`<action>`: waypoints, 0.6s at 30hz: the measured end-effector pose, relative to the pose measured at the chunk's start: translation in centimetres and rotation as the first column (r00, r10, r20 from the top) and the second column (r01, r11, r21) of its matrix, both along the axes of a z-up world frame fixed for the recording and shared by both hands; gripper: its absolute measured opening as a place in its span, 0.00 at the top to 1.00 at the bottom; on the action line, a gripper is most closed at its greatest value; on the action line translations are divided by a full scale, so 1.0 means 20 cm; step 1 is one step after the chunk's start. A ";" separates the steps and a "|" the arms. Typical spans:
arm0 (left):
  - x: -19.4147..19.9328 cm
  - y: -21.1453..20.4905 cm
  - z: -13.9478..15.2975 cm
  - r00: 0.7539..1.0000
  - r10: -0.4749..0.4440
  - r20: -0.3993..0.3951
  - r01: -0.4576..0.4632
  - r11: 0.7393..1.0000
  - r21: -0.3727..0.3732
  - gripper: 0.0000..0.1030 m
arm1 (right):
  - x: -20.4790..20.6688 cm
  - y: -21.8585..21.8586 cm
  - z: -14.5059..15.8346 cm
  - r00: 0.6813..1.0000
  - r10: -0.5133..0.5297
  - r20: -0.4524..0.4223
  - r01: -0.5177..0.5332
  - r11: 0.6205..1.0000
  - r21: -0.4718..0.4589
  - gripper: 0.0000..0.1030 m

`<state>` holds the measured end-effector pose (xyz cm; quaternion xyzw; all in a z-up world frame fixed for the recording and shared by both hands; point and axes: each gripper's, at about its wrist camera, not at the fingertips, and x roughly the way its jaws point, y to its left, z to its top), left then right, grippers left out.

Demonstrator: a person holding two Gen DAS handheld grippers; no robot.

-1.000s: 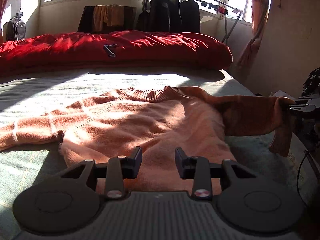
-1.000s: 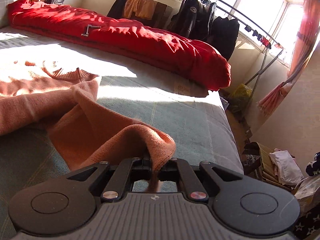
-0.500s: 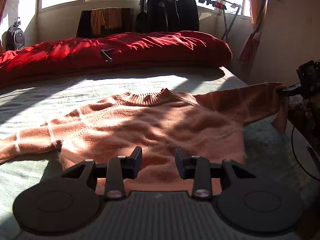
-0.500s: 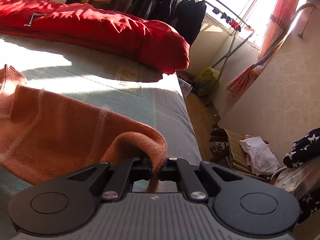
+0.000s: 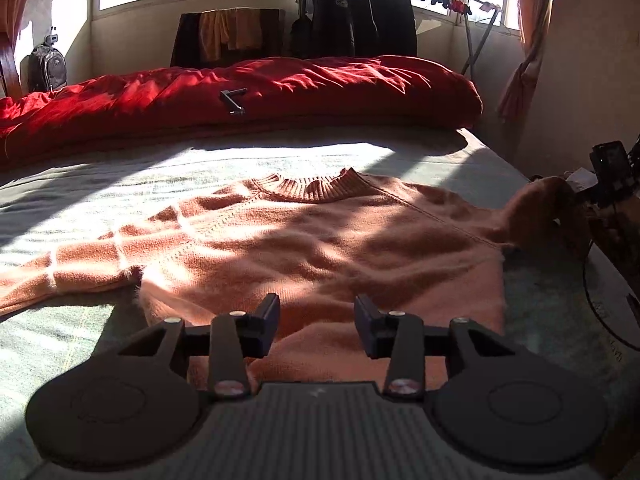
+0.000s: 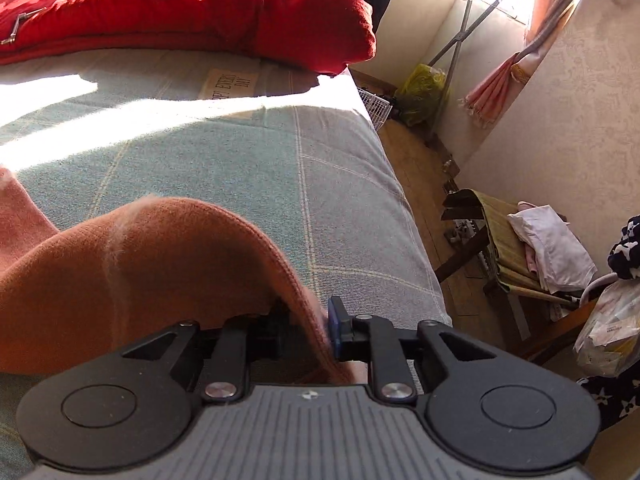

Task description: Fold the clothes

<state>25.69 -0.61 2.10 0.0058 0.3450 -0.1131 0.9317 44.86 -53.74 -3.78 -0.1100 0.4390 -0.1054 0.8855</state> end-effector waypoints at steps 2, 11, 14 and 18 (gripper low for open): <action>0.00 0.00 0.00 1.000 -0.001 0.001 0.001 1.000 0.002 0.60 | -0.04 -0.04 0.03 1.000 -0.008 0.029 0.007 0.999 0.034 0.64; 0.03 -0.03 -0.02 1.000 -0.027 -0.008 0.027 1.000 -0.013 0.59 | -0.31 -0.36 0.07 0.978 -0.188 0.094 0.153 0.942 0.298 0.52; 0.04 -0.05 -0.03 0.999 -0.045 -0.016 0.045 0.999 -0.012 0.59 | -0.38 -0.38 -0.05 0.976 -0.212 0.041 0.188 0.929 0.320 0.52; 0.04 -0.07 -0.03 0.998 -0.063 -0.021 0.063 0.998 -0.004 0.59 | -0.43 -0.37 -0.19 0.973 -0.229 0.036 0.195 0.892 0.407 0.57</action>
